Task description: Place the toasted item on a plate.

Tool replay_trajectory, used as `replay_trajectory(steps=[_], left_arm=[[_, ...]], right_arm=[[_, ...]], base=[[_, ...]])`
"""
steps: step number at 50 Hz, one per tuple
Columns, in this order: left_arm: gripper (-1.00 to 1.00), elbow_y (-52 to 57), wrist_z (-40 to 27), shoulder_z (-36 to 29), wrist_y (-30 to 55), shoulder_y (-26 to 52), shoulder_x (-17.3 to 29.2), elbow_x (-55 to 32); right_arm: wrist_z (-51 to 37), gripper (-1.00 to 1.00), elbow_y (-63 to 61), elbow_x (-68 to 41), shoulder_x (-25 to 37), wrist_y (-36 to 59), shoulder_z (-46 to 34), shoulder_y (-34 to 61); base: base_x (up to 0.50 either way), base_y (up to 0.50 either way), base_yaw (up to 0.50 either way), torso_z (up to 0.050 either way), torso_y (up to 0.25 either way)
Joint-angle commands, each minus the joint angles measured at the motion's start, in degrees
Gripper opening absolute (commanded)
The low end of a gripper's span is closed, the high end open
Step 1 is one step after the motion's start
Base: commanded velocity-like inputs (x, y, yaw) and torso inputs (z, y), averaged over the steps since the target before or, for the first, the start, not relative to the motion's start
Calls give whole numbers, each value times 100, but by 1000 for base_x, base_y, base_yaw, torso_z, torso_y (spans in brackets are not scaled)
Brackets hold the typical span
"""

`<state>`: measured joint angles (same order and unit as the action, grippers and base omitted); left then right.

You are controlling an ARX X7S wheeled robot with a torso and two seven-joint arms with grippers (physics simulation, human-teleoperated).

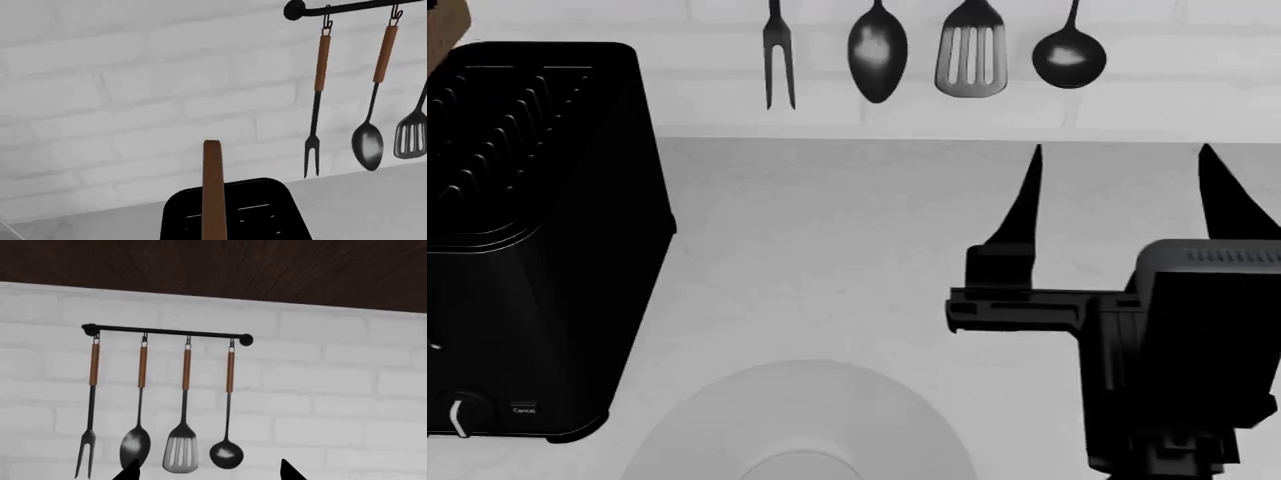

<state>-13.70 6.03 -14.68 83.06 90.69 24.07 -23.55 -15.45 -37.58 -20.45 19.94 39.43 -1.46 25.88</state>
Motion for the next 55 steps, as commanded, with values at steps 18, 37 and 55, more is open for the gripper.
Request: replay_trajectory(steps=[18,37,55], left_arm=[[-100,1818,-2936,222,623,-136,359,-4136],[-100,2465,-4503,73,423,-311,122,-6308],[-100,2908,-5353,-20,-44,-542,-172,-7557]], right_arm=[[-98,100,-218,-128,69,129,62,-41],[-116,100,-225,-127,111,28,46,-253],[-142,100,-166,-113,121,-19,-30,-254]], base=[[0,0,0,0,0],[0,0,0,0,0],[0,0,0,0,0]])
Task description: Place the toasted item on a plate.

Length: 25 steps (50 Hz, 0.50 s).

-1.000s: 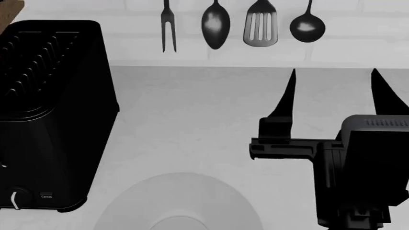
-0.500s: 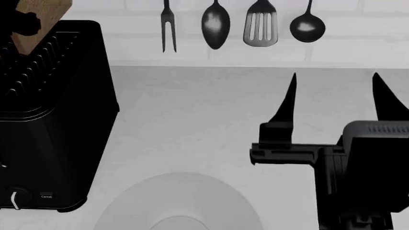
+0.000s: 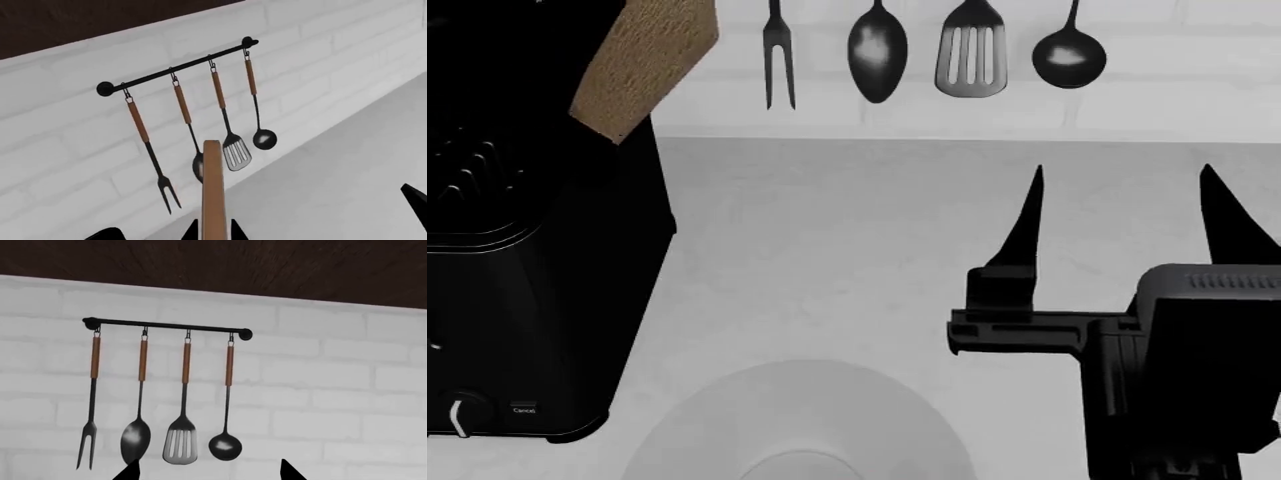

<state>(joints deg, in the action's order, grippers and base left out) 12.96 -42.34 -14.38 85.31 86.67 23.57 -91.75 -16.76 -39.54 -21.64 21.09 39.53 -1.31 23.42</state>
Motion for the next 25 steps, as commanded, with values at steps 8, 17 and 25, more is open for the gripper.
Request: replay_trajectory(steps=[8,17,25], left_arm=[[-100,671,-1133,-28,-717,-598,-168,-1451],[-100,1023,-963,172,-1059,-1218,-337,-1062],[-100,1472,-1583,302,-1544,-1763,-383,-1441]], right_arm=[[-11,100,77,5,8,-53,-82,28],[-20,100,106,-1,7,-82,-107,27],[-34,100,120,0,20,-112,-109,-11]], base=[[0,0,0,0,0],[0,0,0,0,0],[0,0,0,0,0]])
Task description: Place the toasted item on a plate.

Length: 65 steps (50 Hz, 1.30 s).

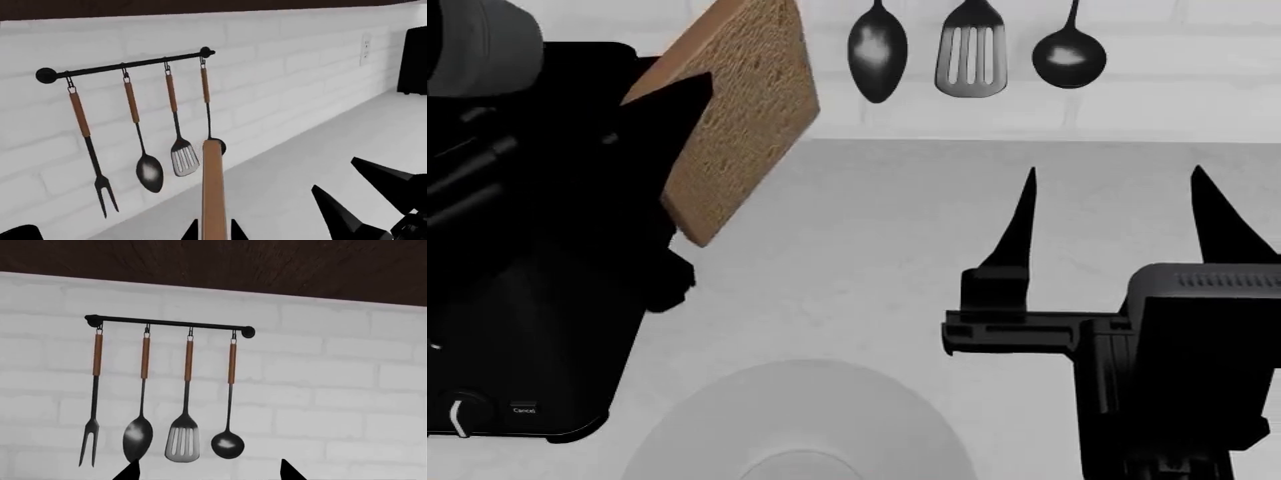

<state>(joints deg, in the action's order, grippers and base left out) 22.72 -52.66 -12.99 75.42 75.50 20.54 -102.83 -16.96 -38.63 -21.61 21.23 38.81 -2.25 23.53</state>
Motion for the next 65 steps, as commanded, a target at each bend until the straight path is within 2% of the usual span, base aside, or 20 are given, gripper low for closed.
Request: replay_trajectory(steps=[1,10,22,30,52,57,61,65], left_arm=[[-100,547,-678,187,-610,-701,-44,-348],[-100,1219,-1320,531,-1240,-1443,24,-760],[-100,1972,-2342,302,-1931,-1794,-155,-1479],[-100,2311,-2738,110,-2219,-1889,-254,-1709],[-100,3001,-2988,-26,-2565,-2710,-347,-1609],[-100,3062,-2872,42,-2615,-2873,-427,-1461],[-100,3117,-2580,230,-2702,-3190,-643,-1163],[-100,3034,-2297,300,-2609,-3362,-656,-928]], right_arm=[[-19,100,35,6,1,-49,-30,-28],[-7,100,166,63,-33,-158,-147,-21],[3,100,273,73,-68,-282,-209,-44],[3,100,266,56,-56,-348,-195,-139],[-10,100,419,77,-98,-450,-316,-51],[-4,100,451,88,-96,-494,-342,-80],[-9,100,456,95,-88,-532,-343,-123],[-12,100,466,90,-83,-550,-340,-133]], base=[[0,0,0,0,0],[0,0,0,0,0],[0,0,0,0,0],[0,0,0,0,0],[0,0,0,0,0],[0,0,0,0,0],[0,0,0,0,0],[0,0,0,0,0]])
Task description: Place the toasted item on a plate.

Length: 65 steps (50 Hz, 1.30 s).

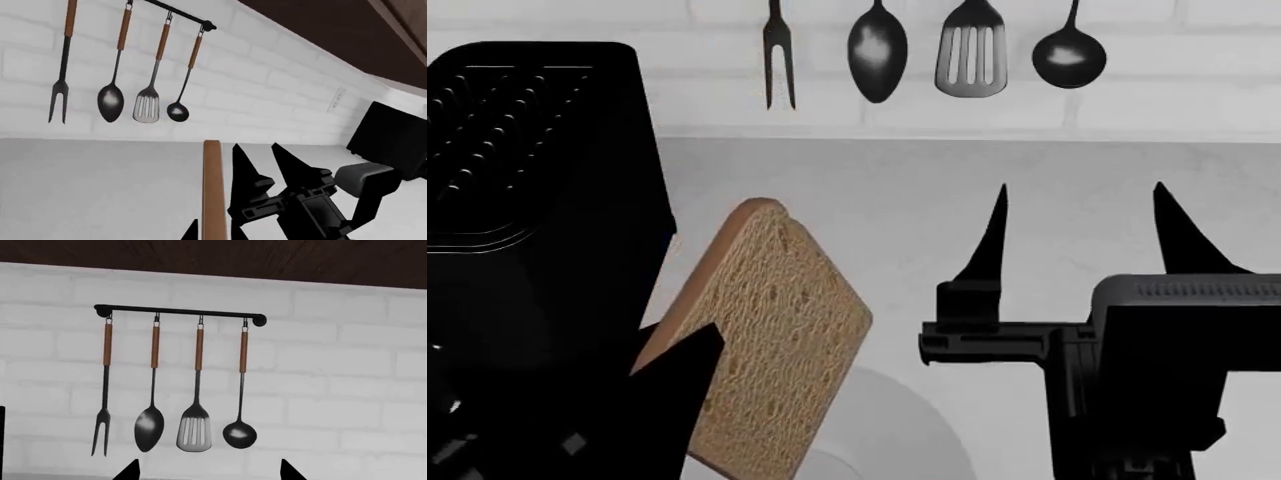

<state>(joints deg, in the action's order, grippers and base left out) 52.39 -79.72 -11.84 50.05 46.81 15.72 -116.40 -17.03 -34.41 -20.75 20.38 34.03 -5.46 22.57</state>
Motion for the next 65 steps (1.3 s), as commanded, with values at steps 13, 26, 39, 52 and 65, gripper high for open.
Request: replay_trajectory(steps=[13,26,39,52,65], left_arm=[[-100,-57,1161,262,16,-1379,-449,1153],[-100,-35,674,-94,33,-1543,-249,889],[-100,-170,1302,63,78,-1858,-284,1423],[-100,-480,2092,193,83,-2153,-295,2028],[-100,-758,2721,235,-42,-2387,-390,2504]], right_arm=[[-1,100,176,31,-15,-207,-64,-80],[-9,100,216,38,-1,-286,-85,-143],[-11,100,335,63,-26,-402,-143,-181],[-37,100,271,23,33,-398,-92,-251],[-63,100,279,-4,52,-329,-116,-162]], base=[[0,0,0,0,0],[0,0,0,0,0],[0,0,0,0,0],[0,0,0,0,0],[0,0,0,0,0]])
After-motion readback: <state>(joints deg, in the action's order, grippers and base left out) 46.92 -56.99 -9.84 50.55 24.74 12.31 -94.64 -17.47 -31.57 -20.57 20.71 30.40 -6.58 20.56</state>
